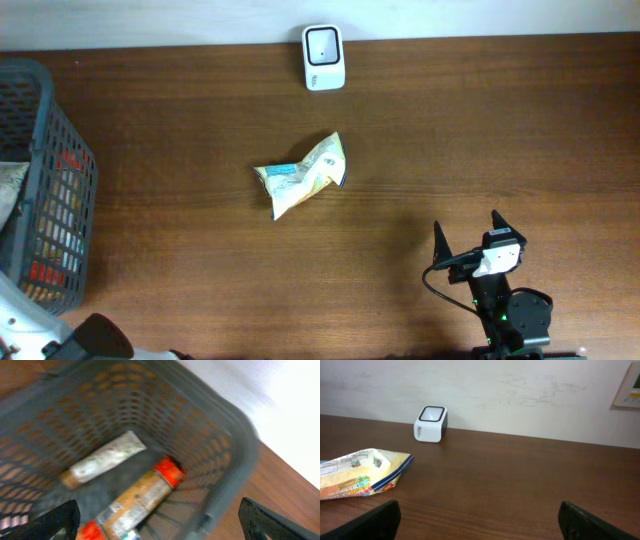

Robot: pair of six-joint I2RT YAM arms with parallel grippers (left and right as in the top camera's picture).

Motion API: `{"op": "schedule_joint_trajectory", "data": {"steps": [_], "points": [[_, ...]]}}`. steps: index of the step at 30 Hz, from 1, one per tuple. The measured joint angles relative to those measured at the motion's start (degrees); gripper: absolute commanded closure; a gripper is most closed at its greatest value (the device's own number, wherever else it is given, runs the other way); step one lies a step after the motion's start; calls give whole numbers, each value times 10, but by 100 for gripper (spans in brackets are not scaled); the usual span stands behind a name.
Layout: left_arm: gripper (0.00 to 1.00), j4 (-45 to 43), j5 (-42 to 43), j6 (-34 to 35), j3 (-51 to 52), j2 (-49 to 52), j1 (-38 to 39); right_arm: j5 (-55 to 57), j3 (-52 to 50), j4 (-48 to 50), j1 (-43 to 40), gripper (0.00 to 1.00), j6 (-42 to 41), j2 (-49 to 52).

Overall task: Scan the item barcode
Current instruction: 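Grasp the white tube from the basket with the left gripper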

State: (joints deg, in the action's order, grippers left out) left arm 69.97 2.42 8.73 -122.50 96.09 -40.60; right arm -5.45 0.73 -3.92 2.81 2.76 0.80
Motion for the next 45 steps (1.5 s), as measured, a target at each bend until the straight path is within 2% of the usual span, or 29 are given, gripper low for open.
{"op": "schedule_joint_trajectory", "data": {"steps": [2, 5, 7, 9, 12, 19, 23, 24, 25, 26, 29, 36, 38, 42, 45], "points": [[1, -15, -62, 19, 22, 0, -2, 0, 0, 0, 0, 1, 0, 0], [1, -85, -110, 16, 113, -1, -2, 0, 0, 0, 0, 1, 0, 0], [1, -189, -130, -65, 214, 3, -3, 0, 0, 0, 0, 1, 0, -1], [1, -256, -134, -153, 266, 19, -3, 0, 0, 0, 0, 1, 0, -1], [1, -326, -138, -261, 275, 102, -11, 0, 0, 0, 0, 1, 0, -1], [0, -414, -140, -352, 279, 245, -38, 0, 0, 0, 0, 1, 0, -1], [0, -447, -138, -371, 279, 284, -54, 0, 0, 0, 0, 1, 0, -1], [13, -449, -136, -372, 279, 296, -60, 0, 0, 0, 0, 1, 0, -1], [35, -450, -135, -372, 279, 297, -61, 0, 0, 0, 0, 1, 0, -1], [76, -454, -133, -374, 279, 301, -62, 0, 0, 0, 0, 1, 0, -1], [100, -445, -130, -384, 277, 302, -63, 0, 0, 0, 0, 1, 0, -1], [100, -417, -101, -382, 261, 298, -57, 0, 0, 0, 0, 1, 0, -1], [100, -397, -71, -372, 263, 284, -28, 0, 0, 0, 0, 1, 0, -1], [100, -372, -38, -303, 285, 241, 9, 0, 0, 0, 0, 1, 0, -1], [100, -372, -15, -244, 290, 129, 11, 0, 0, 0, 0, 1, 0, -1]]}}
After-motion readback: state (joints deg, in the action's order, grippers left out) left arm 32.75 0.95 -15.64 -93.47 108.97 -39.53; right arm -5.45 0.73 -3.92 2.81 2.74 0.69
